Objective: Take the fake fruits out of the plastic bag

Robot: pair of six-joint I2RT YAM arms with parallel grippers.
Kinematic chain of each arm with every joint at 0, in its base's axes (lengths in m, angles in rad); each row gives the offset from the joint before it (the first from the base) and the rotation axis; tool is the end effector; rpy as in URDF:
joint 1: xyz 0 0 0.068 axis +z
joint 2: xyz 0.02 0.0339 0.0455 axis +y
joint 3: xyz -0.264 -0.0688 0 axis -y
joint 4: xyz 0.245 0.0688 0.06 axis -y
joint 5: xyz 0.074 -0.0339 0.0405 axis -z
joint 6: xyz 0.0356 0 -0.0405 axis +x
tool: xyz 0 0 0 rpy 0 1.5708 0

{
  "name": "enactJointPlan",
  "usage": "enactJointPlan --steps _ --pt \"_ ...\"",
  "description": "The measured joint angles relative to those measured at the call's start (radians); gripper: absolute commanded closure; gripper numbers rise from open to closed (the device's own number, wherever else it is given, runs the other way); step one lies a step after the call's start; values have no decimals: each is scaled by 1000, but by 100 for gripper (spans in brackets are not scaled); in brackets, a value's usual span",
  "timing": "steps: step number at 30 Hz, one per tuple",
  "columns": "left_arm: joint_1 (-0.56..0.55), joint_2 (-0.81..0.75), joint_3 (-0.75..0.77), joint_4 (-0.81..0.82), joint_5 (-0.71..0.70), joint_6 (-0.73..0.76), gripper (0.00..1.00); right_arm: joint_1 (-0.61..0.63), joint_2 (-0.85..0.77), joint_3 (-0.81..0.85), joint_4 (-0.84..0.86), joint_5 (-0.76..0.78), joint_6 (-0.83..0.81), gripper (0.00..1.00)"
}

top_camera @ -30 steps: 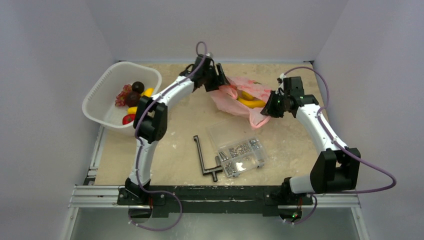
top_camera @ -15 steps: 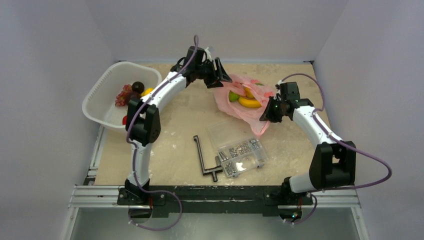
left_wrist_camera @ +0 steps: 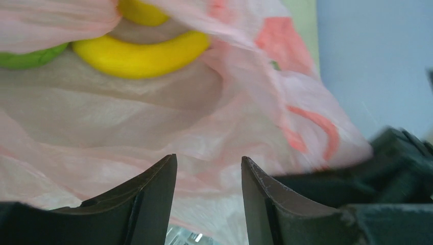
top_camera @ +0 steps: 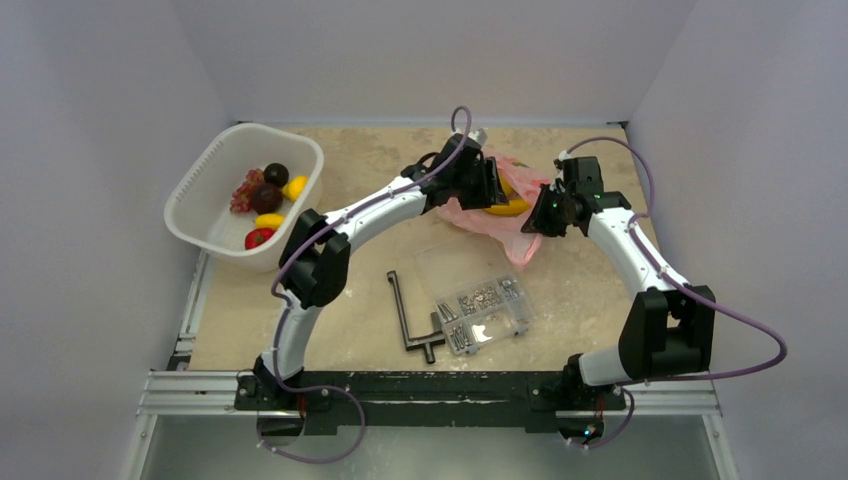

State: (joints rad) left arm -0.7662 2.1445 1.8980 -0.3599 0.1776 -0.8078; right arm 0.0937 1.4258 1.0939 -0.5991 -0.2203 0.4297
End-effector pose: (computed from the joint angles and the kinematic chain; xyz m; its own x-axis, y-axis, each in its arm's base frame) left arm 0.3596 -0.3548 0.2715 -0.8527 -0.1667 -0.4951 0.2471 0.7062 -0.6635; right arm 0.2959 0.0356 0.2644 -0.8182 0.3314 -0.4697 0.1317 0.9034 0.4081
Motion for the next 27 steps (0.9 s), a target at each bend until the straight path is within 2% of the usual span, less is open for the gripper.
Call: enactJointPlan --steps 8,16,27 --pt "14 68 -46 47 -148 -370 49 0 0 2 -10 2 0 100" --pt "5 188 90 -22 -232 -697 47 0 0 16 -19 2 0 100" --pt "-3 303 129 -93 -268 -948 43 0 0 32 -30 4 -3 100"
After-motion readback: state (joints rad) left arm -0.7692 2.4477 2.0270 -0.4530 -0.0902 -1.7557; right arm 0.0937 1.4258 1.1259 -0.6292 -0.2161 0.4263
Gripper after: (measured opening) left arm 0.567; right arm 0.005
